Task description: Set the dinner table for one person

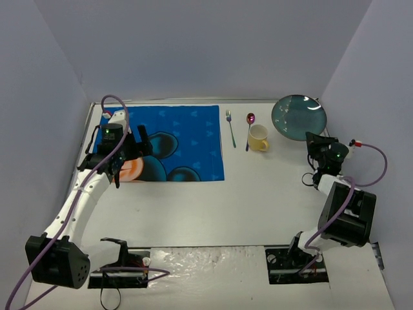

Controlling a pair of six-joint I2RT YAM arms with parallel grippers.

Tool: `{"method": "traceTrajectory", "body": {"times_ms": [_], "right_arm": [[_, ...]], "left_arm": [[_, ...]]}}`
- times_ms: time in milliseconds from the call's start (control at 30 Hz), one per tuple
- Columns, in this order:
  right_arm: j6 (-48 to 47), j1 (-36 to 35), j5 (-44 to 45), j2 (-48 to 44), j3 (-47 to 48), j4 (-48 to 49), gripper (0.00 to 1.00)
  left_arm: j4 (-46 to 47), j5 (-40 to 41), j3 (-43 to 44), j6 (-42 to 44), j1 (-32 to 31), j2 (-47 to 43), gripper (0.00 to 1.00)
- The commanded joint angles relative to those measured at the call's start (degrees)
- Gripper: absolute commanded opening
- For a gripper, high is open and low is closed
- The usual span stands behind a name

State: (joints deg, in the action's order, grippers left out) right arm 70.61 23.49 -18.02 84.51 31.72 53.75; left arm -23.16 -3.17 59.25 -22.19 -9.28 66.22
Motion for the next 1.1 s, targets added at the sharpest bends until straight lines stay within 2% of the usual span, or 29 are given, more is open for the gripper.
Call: {"method": "traceTrajectory", "body": {"times_ms": [0, 333, 500, 833, 1067], "right_arm": [[3.2, -7.5, -9.1, -4.1, 7.8, 14.9, 0.00], [-0.9, -23.7, -14.7, -3.6, 13.4, 9.1, 0.00], [-2.2, -32.6, -16.4, -1.7, 14.2, 8.3, 0.00], [-3.7, -41.5, -15.8, 1.9, 14.8, 8.7, 0.00], [-3.5, -43.6, -15.7, 4.2, 16.0, 9.6, 0.00]], "left_arm": [[7.9, -10.4, 1.1, -6.3, -0.1, -0.4, 0.97], [13.1, -19.2, 1.2, -14.5, 0.5, -1.2, 0.97], [22.8, -27.2, -1.8, -23.2, 0.6, 0.3, 0.97], [30.3, -28.9, -3.4, -31.3, -0.2, 3.7, 0.96], [30.9, -28.8, -5.4, -34.0, -1.0, 7.4, 0.89]]}}
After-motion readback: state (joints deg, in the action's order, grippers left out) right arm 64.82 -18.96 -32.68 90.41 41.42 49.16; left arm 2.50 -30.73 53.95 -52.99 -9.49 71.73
